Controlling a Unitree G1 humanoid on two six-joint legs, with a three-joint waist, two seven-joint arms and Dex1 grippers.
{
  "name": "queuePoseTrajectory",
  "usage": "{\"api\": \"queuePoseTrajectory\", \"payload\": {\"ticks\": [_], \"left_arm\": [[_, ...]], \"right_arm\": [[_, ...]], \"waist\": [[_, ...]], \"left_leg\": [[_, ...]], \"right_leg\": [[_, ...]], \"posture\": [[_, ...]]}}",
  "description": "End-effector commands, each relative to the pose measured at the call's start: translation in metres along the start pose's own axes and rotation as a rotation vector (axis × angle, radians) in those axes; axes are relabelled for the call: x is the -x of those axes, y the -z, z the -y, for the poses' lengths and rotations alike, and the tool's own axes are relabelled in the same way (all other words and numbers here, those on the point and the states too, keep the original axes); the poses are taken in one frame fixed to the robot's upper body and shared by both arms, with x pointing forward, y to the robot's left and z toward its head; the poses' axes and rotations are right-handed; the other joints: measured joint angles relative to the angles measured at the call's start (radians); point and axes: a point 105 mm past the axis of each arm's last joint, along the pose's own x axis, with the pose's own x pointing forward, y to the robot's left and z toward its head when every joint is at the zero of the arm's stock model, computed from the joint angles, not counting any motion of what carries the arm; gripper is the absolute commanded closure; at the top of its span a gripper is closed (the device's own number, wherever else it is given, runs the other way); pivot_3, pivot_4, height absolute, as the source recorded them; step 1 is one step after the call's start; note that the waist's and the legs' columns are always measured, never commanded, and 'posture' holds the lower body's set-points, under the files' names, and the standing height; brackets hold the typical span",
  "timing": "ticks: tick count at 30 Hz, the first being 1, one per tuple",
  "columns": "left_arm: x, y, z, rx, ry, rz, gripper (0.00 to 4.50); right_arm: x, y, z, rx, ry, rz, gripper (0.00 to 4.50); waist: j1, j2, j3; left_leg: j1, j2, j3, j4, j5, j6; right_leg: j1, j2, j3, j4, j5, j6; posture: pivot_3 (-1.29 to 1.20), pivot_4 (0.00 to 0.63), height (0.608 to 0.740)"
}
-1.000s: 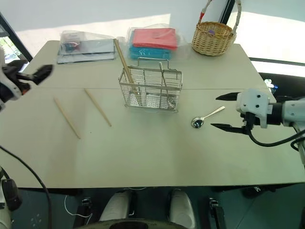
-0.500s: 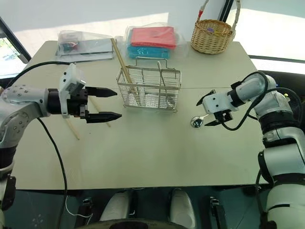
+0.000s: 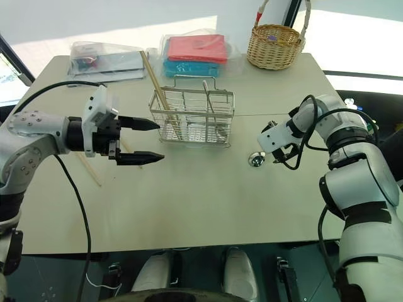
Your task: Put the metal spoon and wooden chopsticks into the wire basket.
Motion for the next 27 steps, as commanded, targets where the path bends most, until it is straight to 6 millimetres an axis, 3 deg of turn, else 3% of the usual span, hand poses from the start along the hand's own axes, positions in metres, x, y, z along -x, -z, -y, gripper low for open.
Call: {"api": "queuePoseTrajectory", "payload": {"ticks": [1,2,5,11,12,20,27], "left_arm": [[0.004,-0.009,0.006,-0.041,0.005,0.004,0.00],[0.004,-0.009,0.006,-0.041,0.002,0.004,0.00],[0.006,-0.011,0.004,-0.044,-0.009,0.007,0.00],[0.008,-0.018,0.000,-0.051,-0.028,0.021,0.00],[0.008,-0.018,0.000,-0.052,-0.030,0.023,0.00],[0.006,-0.020,-0.003,-0.067,-0.041,0.029,0.00],[0.011,-0.027,-0.011,-0.076,-0.084,0.067,0.00]], "right_arm": [[-0.001,-0.004,0.011,0.021,0.054,-0.004,0.07],[-0.003,-0.005,0.011,0.022,0.055,0.000,0.07],[-0.006,-0.007,0.008,0.011,0.042,0.019,0.93],[-0.009,-0.010,0.005,-0.003,0.029,0.052,4.12],[-0.009,-0.010,0.004,-0.007,0.027,0.057,4.47],[-0.005,-0.011,0.007,0.006,0.085,0.080,4.47],[0.039,-0.025,0.028,0.025,0.284,0.239,4.47]], "waist": [[0.002,0.000,0.000],[0.001,-0.001,-0.001],[-0.001,-0.002,-0.001],[-0.007,-0.001,-0.001],[-0.006,-0.001,0.000],[-0.001,-0.001,0.000],[0.000,0.002,0.001]], "left_leg": [[0.000,0.000,0.000,0.000,0.000,0.000],[0.000,0.000,0.000,0.000,0.000,0.000],[0.002,0.000,0.000,0.001,0.000,0.000],[0.005,0.000,0.000,0.000,-0.001,0.002],[0.005,0.000,0.000,0.000,-0.001,0.002],[0.005,0.000,0.000,-0.001,0.000,0.000],[0.005,0.000,0.000,-0.001,0.000,0.000]], "right_leg": [[0.000,0.000,0.000,0.000,0.000,0.000],[0.000,0.000,0.000,0.000,0.000,0.000],[0.002,0.000,0.000,0.000,0.000,0.000],[0.003,0.000,0.001,0.001,0.000,0.000],[0.003,0.000,0.001,0.001,0.000,0.000],[0.004,0.000,0.001,0.000,0.000,0.000],[0.004,0.000,0.001,0.001,0.000,0.000]], "posture": [[0.00,0.150,0.703],[0.00,0.150,0.703],[0.00,0.150,0.703],[0.00,0.150,0.703],[0.00,0.150,0.703],[0.00,0.150,0.703],[0.00,0.150,0.703]]}}
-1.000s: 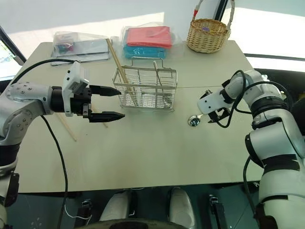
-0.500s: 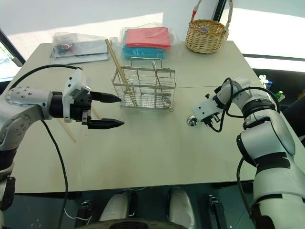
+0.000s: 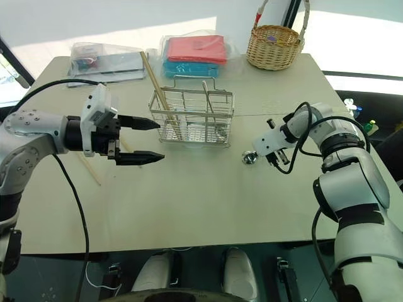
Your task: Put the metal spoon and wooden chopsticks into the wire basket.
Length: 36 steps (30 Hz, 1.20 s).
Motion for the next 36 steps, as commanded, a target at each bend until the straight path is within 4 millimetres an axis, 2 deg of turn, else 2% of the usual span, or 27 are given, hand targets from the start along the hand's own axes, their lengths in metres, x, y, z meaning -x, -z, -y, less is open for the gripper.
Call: {"api": "queuePoseTrajectory", "payload": {"ticks": [1,4,7,8,11,13,16,20,23,28,33,36], "left_arm": [[0.011,-0.016,-0.008,-0.048,-0.064,0.058,0.00],[0.016,-0.021,-0.015,-0.050,-0.115,0.090,0.00],[0.021,-0.023,-0.019,-0.055,-0.147,0.107,0.00],[0.022,-0.025,-0.022,-0.056,-0.167,0.117,0.00],[0.025,-0.028,-0.027,-0.057,-0.195,0.135,0.00],[0.024,-0.029,-0.029,-0.057,-0.196,0.140,0.00],[0.022,-0.030,-0.031,-0.062,-0.193,0.143,0.00],[0.020,-0.033,-0.033,-0.071,-0.189,0.149,0.00],[0.019,-0.035,-0.035,-0.077,-0.189,0.151,0.00],[0.020,-0.037,-0.036,-0.087,-0.193,0.146,0.00],[0.021,-0.037,-0.036,-0.091,-0.207,0.147,0.00],[0.022,-0.036,-0.035,-0.092,-0.211,0.145,0.00]], "right_arm": [[0.036,-0.015,0.019,0.004,0.155,0.126,4.47],[0.070,-0.035,0.019,-0.135,0.265,0.311,4.47],[0.097,-0.045,0.022,-0.257,0.406,0.389,4.47],[0.118,-0.050,0.042,-0.343,0.593,0.468,4.47],[0.157,-0.062,0.073,-0.527,0.916,0.643,4.47],[0.167,-0.079,0.089,-0.595,1.022,0.752,4.47],[0.172,-0.106,0.102,-0.666,1.074,0.880,4.47],[0.161,-0.122,0.113,-0.757,1.073,0.952,4.47],[0.145,-0.123,0.115,-0.812,1.053,0.950,4.47],[0.116,-0.113,0.106,-0.892,1.018,0.891,4.47],[0.077,-0.106,0.090,-0.987,0.948,0.826,4.47],[0.064,-0.104,0.085,-1.025,0.930,0.802,3.47]], "waist": [[0.002,0.000,0.000],[0.013,0.000,0.000],[0.014,0.000,0.000],[0.014,0.000,0.000],[0.006,0.001,0.000],[0.003,0.001,0.000],[0.006,0.001,0.000],[0.012,0.000,0.000],[0.017,-0.001,-0.001],[0.026,-0.001,-0.001],[0.024,-0.001,-0.001],[0.023,-0.001,-0.001]], "left_leg": [[0.000,0.000,0.000,0.000,0.000,0.000],[0.000,0.000,-0.001,0.000,0.000,0.000],[-0.002,0.000,-0.002,0.001,-0.001,0.001],[-0.002,0.000,-0.002,0.002,-0.002,0.003],[-0.001,0.000,-0.001,0.002,-0.002,0.004],[0.002,0.001,-0.001,0.001,-0.002,0.004],[0.004,0.001,-0.001,-0.002,-0.002,0.003],[0.001,0.000,-0.001,-0.001,-0.002,0.003],[-0.003,0.000,-0.001,0.001,-0.003,0.005],[-0.006,-0.001,-0.001,0.001,-0.003,0.006],[-0.006,0.000,-0.001,0.001,-0.003,0.006],[-0.006,0.000,-0.001,0.001,-0.003,0.006]], "right_leg": [[0.000,0.000,0.000,0.000,0.000,0.000],[0.002,0.000,-0.001,0.000,0.000,0.000],[0.003,-0.001,-0.002,0.000,0.000,0.000],[0.003,-0.001,-0.002,0.000,0.000,0.000],[0.001,-0.001,-0.001,-0.001,0.000,0.000],[0.002,0.000,-0.001,0.000,0.000,0.000],[0.002,0.000,-0.001,0.003,0.000,0.000],[0.001,0.000,-0.001,0.002,0.000,0.000],[-0.001,0.000,-0.001,0.002,0.000,0.000],[-0.003,0.000,-0.001,0.002,0.000,0.000],[-0.004,0.000,-0.001,0.003,0.000,0.000],[-0.004,0.000,-0.001,0.003,0.000,0.000]], "posture": [[0.00,0.150,0.703],[0.00,0.150,0.703],[0.00,0.150,0.703],[0.00,0.150,0.703],[0.00,0.150,0.703],[0.00,0.150,0.703],[0.00,0.150,0.703],[0.00,0.150,0.703],[0.00,0.150,0.703],[0.00,0.150,0.703],[0.00,0.150,0.703],[0.00,0.150,0.703]]}}
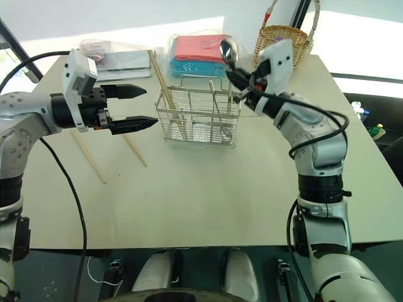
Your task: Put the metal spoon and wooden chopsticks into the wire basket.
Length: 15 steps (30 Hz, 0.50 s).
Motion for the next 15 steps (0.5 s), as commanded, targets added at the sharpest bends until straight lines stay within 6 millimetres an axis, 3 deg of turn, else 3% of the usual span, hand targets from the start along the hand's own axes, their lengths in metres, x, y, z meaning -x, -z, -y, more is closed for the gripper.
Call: {"api": "queuePoseTrajectory", "payload": {"ticks": [1,6,7,11,15], "left_arm": [[0.006,-0.013,0.000,-0.050,-0.020,0.027,0.00],[0.009,-0.014,-0.003,-0.052,-0.042,0.027,0.00],[0.010,-0.016,-0.005,-0.049,-0.053,0.033,0.00],[0.019,-0.027,-0.014,-0.019,-0.135,0.095,0.00],[0.040,-0.044,-0.036,0.073,-0.305,0.227,0.00]], "right_arm": [[0.001,-0.012,-0.007,0.030,-0.003,0.042,3.05],[0.003,-0.016,-0.002,0.055,0.028,0.043,0.35],[0.006,-0.023,0.004,0.065,0.039,0.055,0.12],[0.024,-0.069,0.014,0.142,-0.025,0.139,0.12],[0.048,-0.119,0.000,0.164,-0.226,0.237,0.12]], "waist": [[-0.001,0.000,0.000],[-0.001,0.000,0.000],[-0.001,0.000,0.000],[0.005,0.001,0.001],[0.005,0.000,0.001]], "left_leg": [[0.000,0.000,0.000,0.000,0.000,0.000],[0.000,0.000,0.000,0.000,0.000,0.000],[0.000,0.000,0.000,0.000,0.000,0.000],[-0.001,0.000,0.000,0.000,0.000,0.000],[-0.001,0.000,-0.001,-0.001,0.000,0.000]], "right_leg": [[0.000,0.000,0.000,0.000,0.000,0.000],[0.000,0.000,0.000,0.000,0.000,0.000],[0.000,0.000,0.000,0.000,0.000,0.000],[-0.001,0.000,0.000,0.000,0.000,0.000],[0.000,0.000,0.000,-0.001,0.000,0.000]], "posture": [[0.00,0.150,0.703],[0.00,0.150,0.703],[0.00,0.150,0.703],[0.00,0.150,0.703],[0.00,0.150,0.703]]}}
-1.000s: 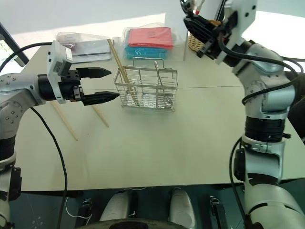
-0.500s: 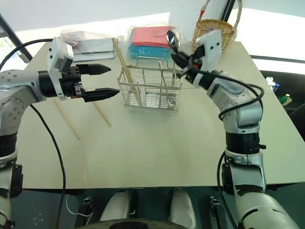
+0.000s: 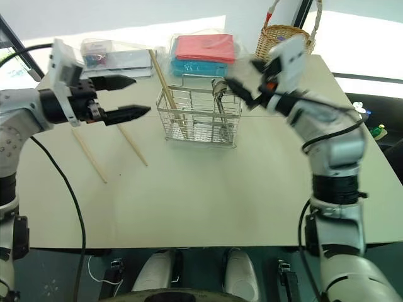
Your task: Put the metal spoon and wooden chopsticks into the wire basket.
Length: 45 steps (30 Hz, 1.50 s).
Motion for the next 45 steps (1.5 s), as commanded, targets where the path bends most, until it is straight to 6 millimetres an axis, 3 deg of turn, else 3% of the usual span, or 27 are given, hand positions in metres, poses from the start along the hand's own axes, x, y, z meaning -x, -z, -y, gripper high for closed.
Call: {"api": "queuePoseTrajectory", "payload": {"ticks": [1,3,6,8,13,18,27,30,36,45], "left_arm": [[0.020,-0.033,-0.024,0.046,-0.176,0.155,0.00],[0.029,-0.038,-0.039,0.093,-0.298,0.203,0.00],[0.045,-0.027,-0.068,0.171,-0.527,0.176,0.00],[0.057,-0.009,-0.088,0.229,-0.696,0.114,0.00],[0.100,0.062,-0.133,0.430,-1.140,-0.166,0.00],[0.105,0.103,-0.150,0.624,-1.329,-0.295,0.00],[0.071,0.146,-0.149,0.830,-1.311,-0.454,0.00],[0.072,0.160,-0.146,0.864,-1.352,-0.521,0.00],[0.078,0.159,-0.152,0.823,-1.421,-0.528,0.00],[0.086,0.189,-0.140,0.886,-1.485,-0.602,0.00]], "right_arm": [[0.018,-0.056,-0.020,0.023,-0.214,0.140,0.12],[0.026,-0.064,-0.035,0.038,-0.328,0.130,0.12],[0.033,-0.048,-0.056,0.080,-0.440,0.030,0.12],[0.039,-0.030,-0.070,0.092,-0.502,-0.034,0.12],[0.046,0.003,-0.089,0.091,-0.558,-0.118,0.12],[0.042,0.011,-0.095,0.059,-0.554,-0.116,0.12],[0.044,0.018,-0.107,0.023,-0.548,-0.116,0.12],[0.054,0.027,-0.116,0.030,-0.576,-0.158,0.12],[0.059,0.029,-0.111,0.017,-0.529,-0.170,0.12],[0.061,0.029,-0.113,0.008,-0.506,-0.163,0.12]], "waist": [[0.000,-0.001,0.000],[0.000,-0.001,-0.001],[-0.001,-0.002,-0.001],[-0.001,-0.003,-0.002],[0.001,-0.003,-0.002],[0.007,-0.012,-0.002],[0.003,-0.016,-0.003],[0.002,-0.016,-0.003],[0.003,-0.017,-0.003],[0.003,-0.017,-0.003]], "left_leg": [[0.000,0.000,0.000,0.000,0.000,0.000],[0.000,0.000,-0.001,0.000,0.000,0.000],[0.002,0.000,-0.001,0.000,0.000,0.000],[0.005,0.000,-0.001,-0.001,0.000,0.000],[0.006,0.000,0.000,0.000,0.000,0.000],[0.004,0.000,-0.001,0.000,0.000,0.000],[0.001,0.000,-0.001,0.000,0.000,-0.001],[0.001,0.000,-0.001,-0.001,0.000,-0.001],[0.001,0.000,-0.001,-0.001,0.000,-0.001],[0.001,0.000,-0.001,-0.001,0.000,-0.001]], "right_leg": [[0.000,0.000,0.000,-0.001,0.000,0.000],[0.001,0.000,-0.001,-0.001,0.000,0.000],[0.002,0.000,-0.001,-0.002,0.000,0.000],[0.005,0.000,-0.001,-0.002,0.000,0.000],[0.005,0.000,0.000,-0.002,0.000,0.000],[0.004,0.000,-0.001,-0.002,0.000,0.000],[0.003,-0.001,-0.003,-0.002,0.001,0.001],[0.002,-0.001,-0.003,-0.002,0.001,0.001],[0.001,-0.001,-0.003,-0.002,0.001,0.001],[0.001,-0.002,-0.003,-0.002,0.001,0.001]], "posture": [[0.00,0.150,0.703],[0.00,0.150,0.703],[0.00,0.150,0.703],[0.00,0.150,0.703],[0.00,0.150,0.703],[0.00,0.150,0.703],[0.00,0.150,0.703],[0.00,0.150,0.703],[0.00,0.150,0.703],[0.00,0.150,0.703]]}}
